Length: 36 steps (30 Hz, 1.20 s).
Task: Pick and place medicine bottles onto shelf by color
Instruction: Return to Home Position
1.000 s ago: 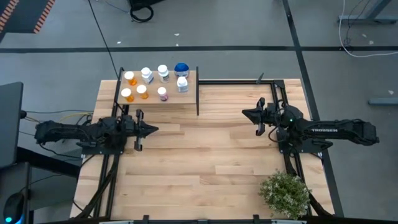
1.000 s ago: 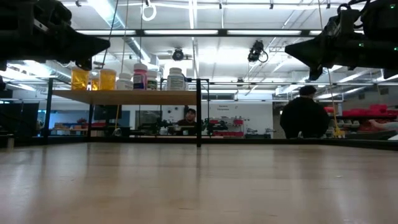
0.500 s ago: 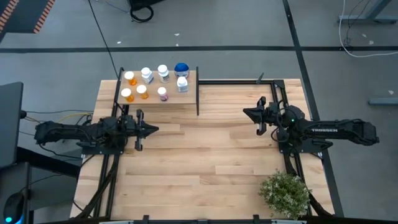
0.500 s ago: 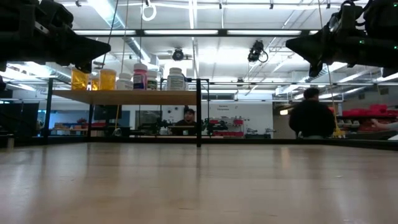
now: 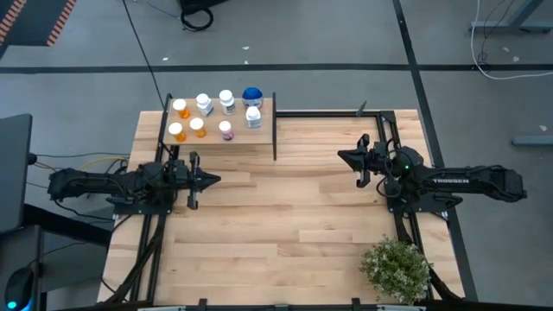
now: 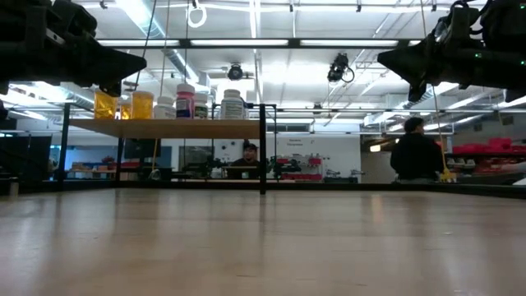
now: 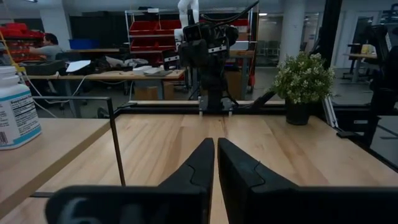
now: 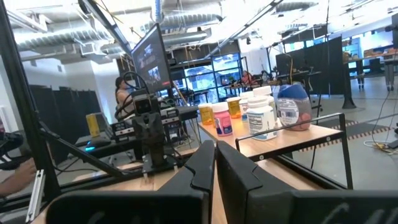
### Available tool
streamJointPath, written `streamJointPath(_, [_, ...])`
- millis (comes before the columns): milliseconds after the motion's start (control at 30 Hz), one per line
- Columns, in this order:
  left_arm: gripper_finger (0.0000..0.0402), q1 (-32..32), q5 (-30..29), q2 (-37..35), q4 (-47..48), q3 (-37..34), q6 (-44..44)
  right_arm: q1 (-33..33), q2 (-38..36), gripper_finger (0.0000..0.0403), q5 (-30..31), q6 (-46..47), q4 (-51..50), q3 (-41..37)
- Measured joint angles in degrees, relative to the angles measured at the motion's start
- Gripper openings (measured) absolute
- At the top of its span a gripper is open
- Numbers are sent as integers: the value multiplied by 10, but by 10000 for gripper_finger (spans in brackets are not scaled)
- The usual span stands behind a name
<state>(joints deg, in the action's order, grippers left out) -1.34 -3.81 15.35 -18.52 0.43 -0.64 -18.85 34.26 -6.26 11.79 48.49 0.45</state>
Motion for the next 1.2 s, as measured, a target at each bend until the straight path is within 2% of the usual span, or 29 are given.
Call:
streamJointPath(333, [17, 0, 0, 0, 0, 0, 0, 0, 0, 23, 0, 0, 0, 0])
streamJointPath(700, [31, 0, 0, 0, 0, 0, 0, 0, 0, 23, 0, 0, 0, 0])
streamJointPath(1200, [26, 0, 0, 0, 0, 0, 0, 0, 0, 23, 0, 0, 0, 0])
